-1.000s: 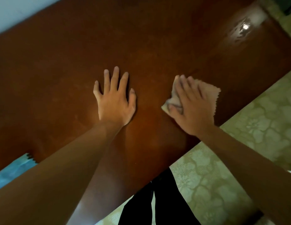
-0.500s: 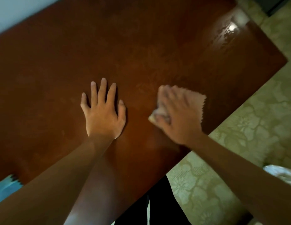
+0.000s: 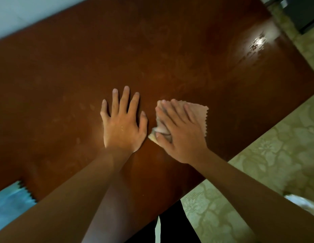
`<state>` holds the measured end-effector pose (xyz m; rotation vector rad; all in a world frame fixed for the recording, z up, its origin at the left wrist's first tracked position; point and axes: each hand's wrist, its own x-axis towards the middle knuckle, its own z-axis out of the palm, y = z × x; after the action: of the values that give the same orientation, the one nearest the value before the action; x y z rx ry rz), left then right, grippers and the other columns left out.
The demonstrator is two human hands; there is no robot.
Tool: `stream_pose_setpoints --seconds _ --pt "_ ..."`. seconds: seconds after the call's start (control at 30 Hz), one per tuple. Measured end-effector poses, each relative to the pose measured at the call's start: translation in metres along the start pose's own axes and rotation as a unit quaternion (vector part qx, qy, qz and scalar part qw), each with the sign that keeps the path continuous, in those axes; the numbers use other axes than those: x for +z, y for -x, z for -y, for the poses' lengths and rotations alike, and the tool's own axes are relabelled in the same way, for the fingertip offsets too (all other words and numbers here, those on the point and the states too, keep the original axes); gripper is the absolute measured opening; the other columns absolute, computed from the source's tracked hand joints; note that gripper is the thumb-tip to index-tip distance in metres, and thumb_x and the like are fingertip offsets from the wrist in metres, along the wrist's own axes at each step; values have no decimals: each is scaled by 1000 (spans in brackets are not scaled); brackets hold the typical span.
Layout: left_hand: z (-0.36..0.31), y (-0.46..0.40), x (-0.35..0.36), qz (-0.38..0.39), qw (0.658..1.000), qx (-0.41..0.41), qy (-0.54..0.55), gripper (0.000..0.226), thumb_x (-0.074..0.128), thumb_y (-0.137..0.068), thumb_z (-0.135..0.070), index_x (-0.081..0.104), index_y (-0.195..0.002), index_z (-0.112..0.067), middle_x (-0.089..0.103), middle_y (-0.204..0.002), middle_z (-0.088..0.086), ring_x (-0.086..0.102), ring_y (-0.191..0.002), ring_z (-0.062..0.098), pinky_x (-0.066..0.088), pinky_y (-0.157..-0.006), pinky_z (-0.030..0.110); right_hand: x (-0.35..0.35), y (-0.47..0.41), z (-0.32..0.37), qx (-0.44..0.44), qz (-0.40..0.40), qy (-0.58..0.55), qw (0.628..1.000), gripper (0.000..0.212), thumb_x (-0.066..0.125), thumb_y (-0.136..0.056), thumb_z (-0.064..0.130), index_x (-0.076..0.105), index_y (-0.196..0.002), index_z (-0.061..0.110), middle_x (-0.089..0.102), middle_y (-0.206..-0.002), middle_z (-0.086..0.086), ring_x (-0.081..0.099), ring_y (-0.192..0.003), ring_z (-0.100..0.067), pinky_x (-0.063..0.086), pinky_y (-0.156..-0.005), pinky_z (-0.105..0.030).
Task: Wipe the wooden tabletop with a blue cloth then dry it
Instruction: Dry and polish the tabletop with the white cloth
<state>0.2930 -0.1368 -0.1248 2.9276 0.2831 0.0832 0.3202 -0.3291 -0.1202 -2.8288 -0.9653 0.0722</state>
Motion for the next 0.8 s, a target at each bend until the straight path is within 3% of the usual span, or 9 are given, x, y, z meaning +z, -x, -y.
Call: stream_pose_setpoints --seconds 0.13,0.27,0.47,0.63,0.8 --pt "-1 -1 -2 13 1000 -8 6 57 27 -103 -46 34 -154 -22 23 -165 5 10 -155 29 4 -121 54 -13 -25 -58 93 8 19 995 71 30 -101 56 31 -160 17 29 -167 -6 22 -157 -28 19 -126 -48" --pt "-2 -1 -4 18 1000 -4 -1 57 28 -103 -45 34 -154 -21 25 -165 6 12 -154 30 6 -120 54 -13 -37 -52 144 30 59 987 75 21 -100 58 21 -163 17 21 -170 -7 14 -158 -29 11 -128 -48" --pt "-2 -1 -5 29 1000 -3 -10 58 26 -102 -46 35 -154 -20 25 -164 8 13 -154 31 6 -120 53 2 0 5 -49 13 11 999 68 30 -105 57 30 -161 17 22 -170 -4 13 -159 -26 15 -128 -51" --pt "-4 -2 -6 28 999 -13 -11 58 27 -102 -46 37 -153 -21 27 -164 6 14 -154 29 9 -121 53 -3 -13 -31 -212 37 5 977 66 32 -105 54 31 -160 17 22 -170 -6 14 -159 -25 16 -128 -50" --pt "-2 -1 -4 48 998 -7 -43 60 21 -104 -49 30 -157 -23 21 -166 6 8 -155 29 8 -122 54 -9 -99 -56 -191 45 27 980 73 30 -103 58 28 -161 12 25 -168 -10 17 -158 -26 17 -127 -51"
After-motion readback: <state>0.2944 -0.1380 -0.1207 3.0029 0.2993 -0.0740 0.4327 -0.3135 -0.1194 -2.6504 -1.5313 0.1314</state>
